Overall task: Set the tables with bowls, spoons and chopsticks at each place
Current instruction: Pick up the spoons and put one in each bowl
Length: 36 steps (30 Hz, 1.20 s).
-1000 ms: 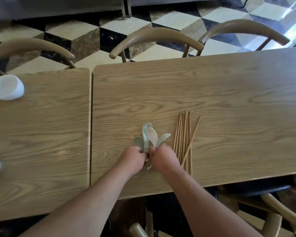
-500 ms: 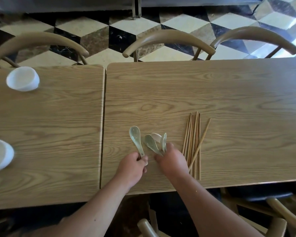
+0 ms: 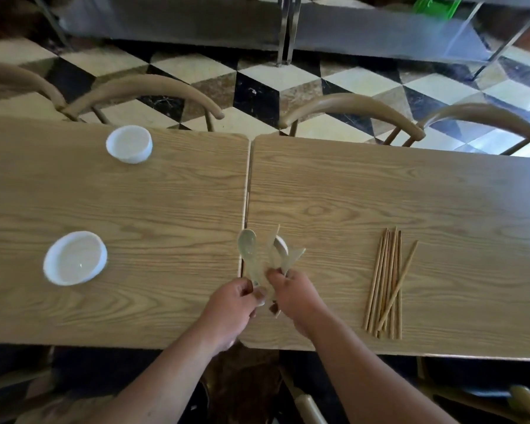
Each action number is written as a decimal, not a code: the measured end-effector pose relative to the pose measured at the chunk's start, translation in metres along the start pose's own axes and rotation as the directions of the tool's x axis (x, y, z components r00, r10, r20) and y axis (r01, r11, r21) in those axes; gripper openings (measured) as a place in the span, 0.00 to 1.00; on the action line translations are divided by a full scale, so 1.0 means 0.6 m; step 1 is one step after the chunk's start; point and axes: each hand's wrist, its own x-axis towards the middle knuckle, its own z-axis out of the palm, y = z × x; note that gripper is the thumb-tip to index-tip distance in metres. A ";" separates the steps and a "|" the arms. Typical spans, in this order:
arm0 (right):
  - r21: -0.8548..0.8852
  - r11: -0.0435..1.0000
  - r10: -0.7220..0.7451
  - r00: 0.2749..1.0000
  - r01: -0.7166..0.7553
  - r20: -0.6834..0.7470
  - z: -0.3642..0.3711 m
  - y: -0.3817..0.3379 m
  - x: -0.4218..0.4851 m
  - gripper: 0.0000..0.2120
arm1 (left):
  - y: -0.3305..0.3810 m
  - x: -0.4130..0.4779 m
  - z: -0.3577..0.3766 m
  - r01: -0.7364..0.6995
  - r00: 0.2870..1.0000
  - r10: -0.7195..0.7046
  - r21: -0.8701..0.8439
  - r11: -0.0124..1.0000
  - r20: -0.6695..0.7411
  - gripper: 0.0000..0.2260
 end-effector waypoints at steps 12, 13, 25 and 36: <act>0.362 0.930 0.090 0.995 -0.065 -0.052 0.203 -0.117 -0.117 0.11 | -0.024 -0.101 -0.214 -0.211 0.977 0.207 0.225 0.951 0.044 0.16; 0.411 0.909 0.092 0.995 -0.067 -0.041 0.217 -0.127 -0.124 0.10 | -0.021 -0.106 -0.225 -0.214 0.977 0.211 0.269 0.939 0.038 0.14; 0.398 0.917 0.023 0.999 -0.032 0.029 0.269 -0.165 -0.097 0.09 | -0.004 -0.106 -0.294 -0.220 0.945 0.324 0.640 0.737 -0.048 0.12; 0.272 0.962 -0.037 0.970 -0.031 0.240 0.326 -0.221 -0.057 0.12 | -0.005 -0.084 -0.361 0.052 0.910 0.101 0.354 0.934 -0.401 0.16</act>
